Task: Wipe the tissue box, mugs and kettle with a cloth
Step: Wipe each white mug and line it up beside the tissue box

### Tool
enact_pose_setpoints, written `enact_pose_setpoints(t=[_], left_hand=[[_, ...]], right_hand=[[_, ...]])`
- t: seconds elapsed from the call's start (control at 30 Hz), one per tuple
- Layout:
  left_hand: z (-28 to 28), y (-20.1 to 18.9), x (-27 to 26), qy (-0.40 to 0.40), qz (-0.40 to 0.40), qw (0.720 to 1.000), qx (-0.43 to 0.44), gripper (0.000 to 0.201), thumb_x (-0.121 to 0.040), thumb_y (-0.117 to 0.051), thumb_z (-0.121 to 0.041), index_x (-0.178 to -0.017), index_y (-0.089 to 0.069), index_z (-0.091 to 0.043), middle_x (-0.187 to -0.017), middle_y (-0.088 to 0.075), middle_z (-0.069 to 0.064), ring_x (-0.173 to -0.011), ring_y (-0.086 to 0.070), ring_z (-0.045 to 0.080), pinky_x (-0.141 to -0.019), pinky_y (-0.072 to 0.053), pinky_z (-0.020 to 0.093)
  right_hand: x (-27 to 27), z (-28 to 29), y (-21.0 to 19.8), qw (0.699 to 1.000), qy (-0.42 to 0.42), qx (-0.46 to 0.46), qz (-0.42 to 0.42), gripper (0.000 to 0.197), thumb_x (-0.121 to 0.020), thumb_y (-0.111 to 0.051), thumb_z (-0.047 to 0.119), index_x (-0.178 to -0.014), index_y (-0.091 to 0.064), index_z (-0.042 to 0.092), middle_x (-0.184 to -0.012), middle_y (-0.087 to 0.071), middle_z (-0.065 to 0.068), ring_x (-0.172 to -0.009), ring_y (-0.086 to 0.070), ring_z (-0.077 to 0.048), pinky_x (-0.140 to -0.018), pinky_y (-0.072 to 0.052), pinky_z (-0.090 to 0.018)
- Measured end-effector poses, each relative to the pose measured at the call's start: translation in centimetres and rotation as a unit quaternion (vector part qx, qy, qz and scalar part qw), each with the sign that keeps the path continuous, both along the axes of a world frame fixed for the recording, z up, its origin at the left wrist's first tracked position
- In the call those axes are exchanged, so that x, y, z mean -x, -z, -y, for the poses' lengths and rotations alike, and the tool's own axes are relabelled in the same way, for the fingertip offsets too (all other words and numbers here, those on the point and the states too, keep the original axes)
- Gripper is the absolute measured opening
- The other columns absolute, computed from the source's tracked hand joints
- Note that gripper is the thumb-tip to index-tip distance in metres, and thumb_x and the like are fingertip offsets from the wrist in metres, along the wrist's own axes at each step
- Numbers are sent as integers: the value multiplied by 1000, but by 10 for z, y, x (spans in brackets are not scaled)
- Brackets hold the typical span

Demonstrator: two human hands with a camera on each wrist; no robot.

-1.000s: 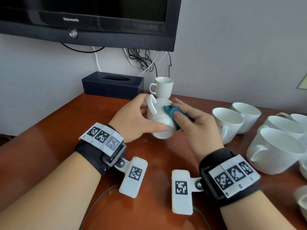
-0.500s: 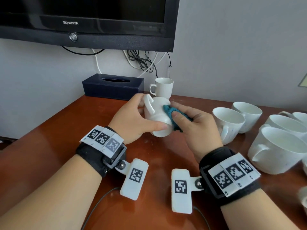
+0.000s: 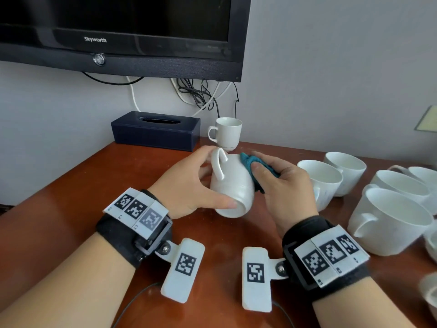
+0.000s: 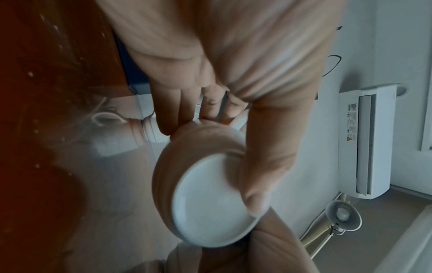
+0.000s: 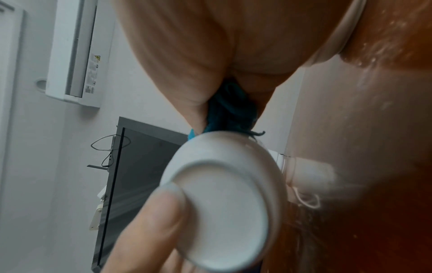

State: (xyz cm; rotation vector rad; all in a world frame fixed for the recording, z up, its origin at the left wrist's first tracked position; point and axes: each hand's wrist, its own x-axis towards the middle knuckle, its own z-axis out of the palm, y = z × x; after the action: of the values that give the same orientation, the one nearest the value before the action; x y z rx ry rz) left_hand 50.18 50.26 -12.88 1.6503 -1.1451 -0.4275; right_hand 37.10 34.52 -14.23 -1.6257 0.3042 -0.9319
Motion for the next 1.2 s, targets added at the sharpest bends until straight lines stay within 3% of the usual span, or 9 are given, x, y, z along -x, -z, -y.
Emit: enact_pose_setpoints(t=[0.1, 0.23, 0.43, 0.57, 0.73, 0.8, 0.97, 1.1, 1.2], left_hand=[[0, -1, 1, 12, -9, 1000, 0, 90, -59, -97, -31, -136, -51, -36, -130, -64, -22, -122, -64, 4, -103, -57, 39], [0, 1, -1, 7, -12, 1000, -1, 91, -59, -100, -34, -136, -51, -38, -130, -65, -21, -123, -65, 6, -103, -56, 43], [0, 1, -4, -16, 4, 1000, 2, 92, -57, -100, -39, -135, -51, -40, -128, -65, -24, -121, -65, 4, -101, -58, 41], [0, 3, -4, -83, 17, 996, 27, 86, -60, -99, -40, -133, -54, -40, -126, -67, -22, -115, -67, 1, -98, -59, 39], [0, 5, -7, -148, 37, 988, 20, 84, -63, -96, -44, -134, -53, -39, -120, -66, -25, -107, -65, -9, -90, -55, 24], [0, 5, -7, -145, 42, 988, 12, 84, -62, -96, -44, -134, -52, -41, -119, -65, -26, -106, -64, -10, -90, -54, 23], [1, 3, -1, -65, 24, 998, 9, 92, -54, -98, -43, -133, -52, -41, -128, -65, -24, -120, -65, 2, -102, -56, 40], [2, 3, 5, -1, 21, 1000, -13, 91, -61, -100, -24, -136, -51, -36, -131, -65, -22, -123, -63, 1, -103, -56, 36], [3, 3, 5, 1, 29, 999, -19, 91, -61, -100, -27, -136, -50, -39, -130, -64, -24, -123, -62, -1, -103, -56, 35]], right_hand=[[1, 6, 2, 998, 54, 9, 4, 21, -97, -70, 14, -109, -78, 29, -108, -78, 7, -103, -73, -11, -92, -62, -39], [-1, 10, 2, 996, 87, 26, 9, 43, -92, -73, 10, -131, -67, 26, -119, -71, 11, -108, -69, -7, -100, -58, -38], [-2, 5, 3, 1000, 14, 4, 20, 27, -91, -72, 6, -106, -78, 27, -107, -78, 4, -103, -73, -19, -93, -60, -51], [-2, -1, 3, 999, -28, 30, 2, 24, -93, -71, 4, -102, -81, 24, -104, -79, 3, -95, -72, -17, -90, -60, -45], [-2, -2, 5, 996, -45, 76, -25, 27, -90, -75, 6, -100, -80, 30, -104, -76, 6, -92, -70, -13, -86, -58, -39], [-3, -1, 7, 996, -42, 79, -26, 27, -89, -74, 6, -99, -79, 32, -103, -76, 6, -91, -70, -13, -84, -57, -38], [-3, 0, 6, 998, -4, 56, -16, 22, -90, -72, 10, -95, -79, 30, -100, -78, 7, -94, -72, -16, -89, -61, -48], [-4, 8, 5, 998, 45, 37, -11, 19, -89, -70, 17, -92, -79, 33, -100, -78, 7, -98, -73, -17, -89, -61, -50], [-4, 9, 6, 997, 58, 46, -11, 16, -86, -68, 27, -96, -78, 35, -102, -77, 8, -101, -72, -17, -91, -61, -49]])
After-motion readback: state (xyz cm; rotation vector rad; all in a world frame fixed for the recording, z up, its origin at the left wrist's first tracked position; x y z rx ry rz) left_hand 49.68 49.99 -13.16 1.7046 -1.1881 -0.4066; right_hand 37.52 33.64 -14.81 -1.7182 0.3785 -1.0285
